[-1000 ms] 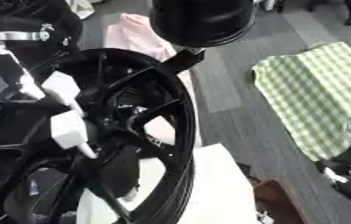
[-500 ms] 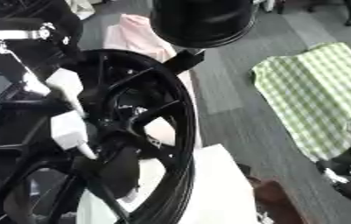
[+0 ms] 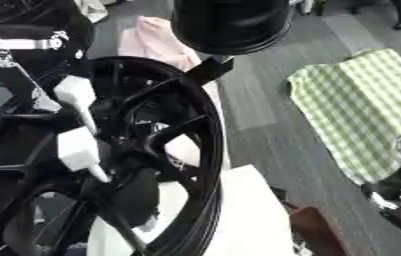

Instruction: Pull the pin out of the wheel hub.

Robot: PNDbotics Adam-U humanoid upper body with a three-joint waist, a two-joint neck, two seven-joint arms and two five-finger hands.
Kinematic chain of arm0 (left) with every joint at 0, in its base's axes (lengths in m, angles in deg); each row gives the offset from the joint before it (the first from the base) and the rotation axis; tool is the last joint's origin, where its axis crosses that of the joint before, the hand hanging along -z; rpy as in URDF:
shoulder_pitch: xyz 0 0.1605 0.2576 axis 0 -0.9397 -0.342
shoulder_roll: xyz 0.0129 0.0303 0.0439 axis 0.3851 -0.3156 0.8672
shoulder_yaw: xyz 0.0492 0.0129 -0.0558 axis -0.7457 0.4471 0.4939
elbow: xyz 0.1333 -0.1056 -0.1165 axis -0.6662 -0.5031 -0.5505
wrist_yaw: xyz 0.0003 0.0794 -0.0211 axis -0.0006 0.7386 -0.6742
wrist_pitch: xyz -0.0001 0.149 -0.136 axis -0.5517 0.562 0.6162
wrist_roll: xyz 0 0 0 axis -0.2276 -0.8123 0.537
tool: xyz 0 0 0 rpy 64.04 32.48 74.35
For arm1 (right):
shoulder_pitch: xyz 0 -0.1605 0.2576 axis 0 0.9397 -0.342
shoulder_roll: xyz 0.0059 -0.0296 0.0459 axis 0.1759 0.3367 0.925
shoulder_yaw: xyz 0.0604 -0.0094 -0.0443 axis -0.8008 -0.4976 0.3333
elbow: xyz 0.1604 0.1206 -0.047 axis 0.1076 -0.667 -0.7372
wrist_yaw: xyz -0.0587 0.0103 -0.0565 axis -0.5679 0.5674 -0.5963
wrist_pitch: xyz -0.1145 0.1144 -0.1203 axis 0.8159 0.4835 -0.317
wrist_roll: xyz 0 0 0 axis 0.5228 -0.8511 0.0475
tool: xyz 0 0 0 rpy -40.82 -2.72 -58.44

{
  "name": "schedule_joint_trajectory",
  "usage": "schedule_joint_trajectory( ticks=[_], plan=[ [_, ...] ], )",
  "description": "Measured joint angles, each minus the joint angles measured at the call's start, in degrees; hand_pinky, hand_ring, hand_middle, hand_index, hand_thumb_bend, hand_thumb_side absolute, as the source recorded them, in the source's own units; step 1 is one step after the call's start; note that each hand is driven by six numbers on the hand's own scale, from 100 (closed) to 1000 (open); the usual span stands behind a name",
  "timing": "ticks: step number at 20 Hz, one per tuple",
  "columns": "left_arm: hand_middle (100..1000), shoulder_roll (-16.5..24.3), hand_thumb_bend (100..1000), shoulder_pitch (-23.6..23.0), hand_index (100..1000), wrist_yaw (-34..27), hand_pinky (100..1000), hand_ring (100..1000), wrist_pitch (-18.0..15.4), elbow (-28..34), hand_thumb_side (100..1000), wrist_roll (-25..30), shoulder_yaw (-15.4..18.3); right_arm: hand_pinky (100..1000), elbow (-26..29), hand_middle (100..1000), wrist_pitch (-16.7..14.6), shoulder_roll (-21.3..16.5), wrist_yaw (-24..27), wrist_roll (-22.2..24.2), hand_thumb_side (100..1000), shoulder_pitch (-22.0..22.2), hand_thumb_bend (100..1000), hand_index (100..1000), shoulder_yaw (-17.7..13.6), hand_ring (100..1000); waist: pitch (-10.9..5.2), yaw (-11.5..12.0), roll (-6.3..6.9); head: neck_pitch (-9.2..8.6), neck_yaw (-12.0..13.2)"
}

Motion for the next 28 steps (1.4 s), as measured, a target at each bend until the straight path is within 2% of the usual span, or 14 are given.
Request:
schedule_joint_trajectory(
  ticks=[3, 7, 12, 16, 20, 24, 28],
  plan=[
    [255, 0.0, 240, -0.14, 434, -1.87, 596, 451, 0.78, 0.2, 100, 0.78, 0.1, 496, 0.0, 511, 0.06, 0.0, 0.0, -0.06, 293, 0.0, 514, 678, 0.0, 656, 0.0, 0.01, 0.0, 0.0, 0.0],
    [171, 0.21, 288, -0.22, 351, -5.45, 554, 391, 2.44, 2.24, 114, 2.44, 1.34, 496, 0.0, 511, 0.17, 0.0, 0.0, -0.17, 293, 0.0, 514, 678, 0.0, 656, 0.0, 0.03, 0.0, -0.01, -0.02],
    [142, 2.43, 339, -0.22, 326, -7.53, 535, 373, 4.05, 6.68, 111, 4.05, 5.25, 496, 0.0, 511, 0.19, 0.0, 0.0, -0.21, 295, 0.02, 514, 678, 0.0, 656, 0.0, 0.34, 0.0, -0.01, -0.17],
    [132, 5.24, 348, -0.44, 324, -8.7, 534, 370, 3.72, 9.98, 100, 3.72, 11.85, 496, 0.0, 511, 0.19, 0.0, 0.0, -0.27, 296, 0.08, 513, 678, -0.02, 656, 0.0, 0.86, 0.0, 0.0, -0.49],
    [129, 9.31, 325, -2.97, 328, -8.49, 534, 372, 1.59, 11.1, 100, -0.01, 19.51, 496, 0.0, 511, 0.18, -0.05, 0.0, -0.56, 296, 0.24, 514, 678, -0.12, 656, 0.0, 1.37, 0.0, 0.01, -0.98],
    [143, 13.71, 279, -8.98, 343, -7.2, 543, 391, 2.13, 9.83, 100, -6.55, 26.26, 496, -0.01, 511, 0.08, -0.21, 0.05, -0.85, 296, 0.58, 514, 679, -0.4, 656, -0.01, 2.0, -0.04, 0.05, -1.2],
    [156, 16.71, 244, -16.06, 358, -5.38, 566, 410, 2.88, 7.84, 100, -12.4, 31.2, 496, -0.01, 511, -0.04, -0.22, 0.19, -1.11, 295, 0.6, 516, 679, -0.71, 656, -0.01, 2.29, -0.43, 0.06, -1.25]
  ],
)
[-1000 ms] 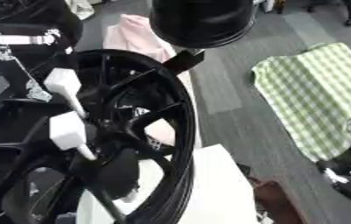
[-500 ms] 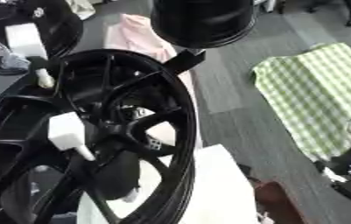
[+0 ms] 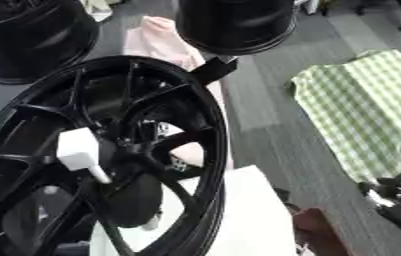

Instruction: Pull the pin out of the wheel hub.

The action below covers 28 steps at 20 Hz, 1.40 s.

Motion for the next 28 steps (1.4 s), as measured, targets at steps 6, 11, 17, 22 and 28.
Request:
schedule_joint_trajectory(
  ticks=[6, 11, 17, 22, 28],
  plan=[
    [286, 1.68, 262, -9.71, 503, 2.27, 640, 493, 0.99, -2.79, 100, -7.28, 5.31, 496, -0.01, 511, -0.21, 0.0, 0.27, -0.47, 294, 0.03, 519, 679, -0.29, 656, 0.0, 0.3, -0.2, 0.03, 0.45],
    [782, 1.78, 493, -17.29, 901, 1.32, 991, 905, 1.06, -4.13, 376, -9.29, 8.46, 496, -0.02, 510, -0.44, 0.0, 0.64, -0.78, 291, 0.03, 522, 679, -0.4, 656, 0.0, 0.52, -0.78, 0.51, 0.48],
    [742, 1.48, 340, -21.03, 886, 2.1, 919, 862, 3.4, -6.46, 848, -10.11, 11.44, 496, -0.03, 510, -0.54, 0.0, 0.68, -0.9, 290, 0.31, 524, 678, -0.62, 655, 0.0, 0.91, -0.91, 0.54, 0.49],
    [572, 0.49, 100, -20.63, 770, -0.91, 789, 743, 7.31, -6.65, 742, -14.45, 13.02, 496, -0.04, 510, -0.54, 0.0, 0.7, -0.9, 288, 0.43, 527, 678, -0.71, 655, 0.0, 0.97, -1.09, 0.54, 0.55],
    [495, -3.41, 100, -19.83, 717, -12.04, 729, 664, 9.4, -1.84, 734, -22.39, 13.57, 496, -0.04, 509, -0.52, 0.0, 0.72, -0.88, 286, 0.42, 529, 678, -0.7, 655, 0.0, 0.88, -1.09, 0.55, 0.71]
  ],
)
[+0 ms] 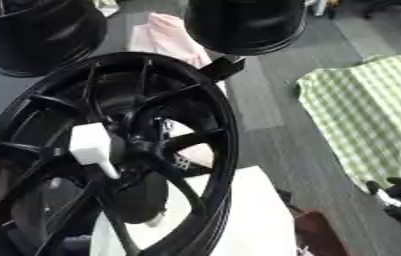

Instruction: Pull the pin out of the wheel hub.

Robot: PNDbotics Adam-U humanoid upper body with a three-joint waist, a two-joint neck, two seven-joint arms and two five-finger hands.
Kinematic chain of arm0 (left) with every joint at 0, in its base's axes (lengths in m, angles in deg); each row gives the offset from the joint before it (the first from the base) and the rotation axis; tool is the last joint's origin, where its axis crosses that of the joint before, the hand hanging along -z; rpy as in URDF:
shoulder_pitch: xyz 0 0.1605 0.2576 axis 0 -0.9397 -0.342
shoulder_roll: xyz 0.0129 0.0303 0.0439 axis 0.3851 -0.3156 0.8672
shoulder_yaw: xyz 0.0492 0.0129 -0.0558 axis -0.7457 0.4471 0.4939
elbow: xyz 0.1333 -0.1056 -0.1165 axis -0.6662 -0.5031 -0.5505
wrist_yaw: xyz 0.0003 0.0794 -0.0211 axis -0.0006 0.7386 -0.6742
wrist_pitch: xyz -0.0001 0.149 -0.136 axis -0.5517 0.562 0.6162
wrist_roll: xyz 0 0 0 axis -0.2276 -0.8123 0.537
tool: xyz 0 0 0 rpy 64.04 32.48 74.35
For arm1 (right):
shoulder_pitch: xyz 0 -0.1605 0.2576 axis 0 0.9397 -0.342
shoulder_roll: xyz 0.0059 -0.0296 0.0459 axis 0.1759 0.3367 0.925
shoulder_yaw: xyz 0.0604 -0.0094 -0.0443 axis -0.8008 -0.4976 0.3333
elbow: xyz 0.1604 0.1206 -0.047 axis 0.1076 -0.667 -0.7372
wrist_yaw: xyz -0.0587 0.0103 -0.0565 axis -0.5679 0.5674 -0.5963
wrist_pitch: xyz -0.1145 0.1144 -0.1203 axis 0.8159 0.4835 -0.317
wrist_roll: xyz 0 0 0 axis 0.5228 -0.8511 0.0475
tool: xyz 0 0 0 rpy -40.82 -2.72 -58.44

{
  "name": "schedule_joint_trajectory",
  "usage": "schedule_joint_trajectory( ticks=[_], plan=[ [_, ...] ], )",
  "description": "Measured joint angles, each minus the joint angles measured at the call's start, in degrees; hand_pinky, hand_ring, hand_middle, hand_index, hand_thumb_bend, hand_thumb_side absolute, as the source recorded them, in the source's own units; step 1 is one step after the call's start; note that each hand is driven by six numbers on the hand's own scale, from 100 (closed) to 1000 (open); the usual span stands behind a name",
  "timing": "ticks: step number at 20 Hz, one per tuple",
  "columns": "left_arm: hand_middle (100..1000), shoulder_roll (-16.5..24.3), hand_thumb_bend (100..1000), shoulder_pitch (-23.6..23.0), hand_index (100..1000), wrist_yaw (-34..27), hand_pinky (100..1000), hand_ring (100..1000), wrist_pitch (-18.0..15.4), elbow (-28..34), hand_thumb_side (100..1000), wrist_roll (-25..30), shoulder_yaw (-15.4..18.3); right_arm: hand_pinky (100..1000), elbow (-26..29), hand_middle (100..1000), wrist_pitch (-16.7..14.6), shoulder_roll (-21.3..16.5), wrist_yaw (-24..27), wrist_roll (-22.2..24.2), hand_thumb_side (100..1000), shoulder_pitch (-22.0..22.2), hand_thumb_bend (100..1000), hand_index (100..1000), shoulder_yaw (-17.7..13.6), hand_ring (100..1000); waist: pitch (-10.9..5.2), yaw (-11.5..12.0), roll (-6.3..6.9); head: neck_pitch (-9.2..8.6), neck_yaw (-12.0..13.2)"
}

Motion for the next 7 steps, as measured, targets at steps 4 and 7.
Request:
schedule_joint_trajectory(
  ticks=[4, 7],
  plan=[
    [487, -8.76, 100, -1.19, 715, -5.98, 721, 653, 2.38, 6.46, 795, -2.16, 0.82, 496, 0.0, 509, 0.04, 0.01, 0.0, 0.06, 284, -0.04, 531, 678, 0.03, 654, 0.0, -0.1, -0.29, 0.01, 0.26],
    [486, -17.02, 100, -3.29, 715, -8.06, 719, 649, 6.2, 9.55, 845, -3.08, 1.41, 495, -0.01, 509, 0.12, 0.03, 0.01, 0.19, 283, -0.22, 532, 678, 0.05, 654, 0.0, -0.1, -0.71, 0.0, 0.45]
  ],
)
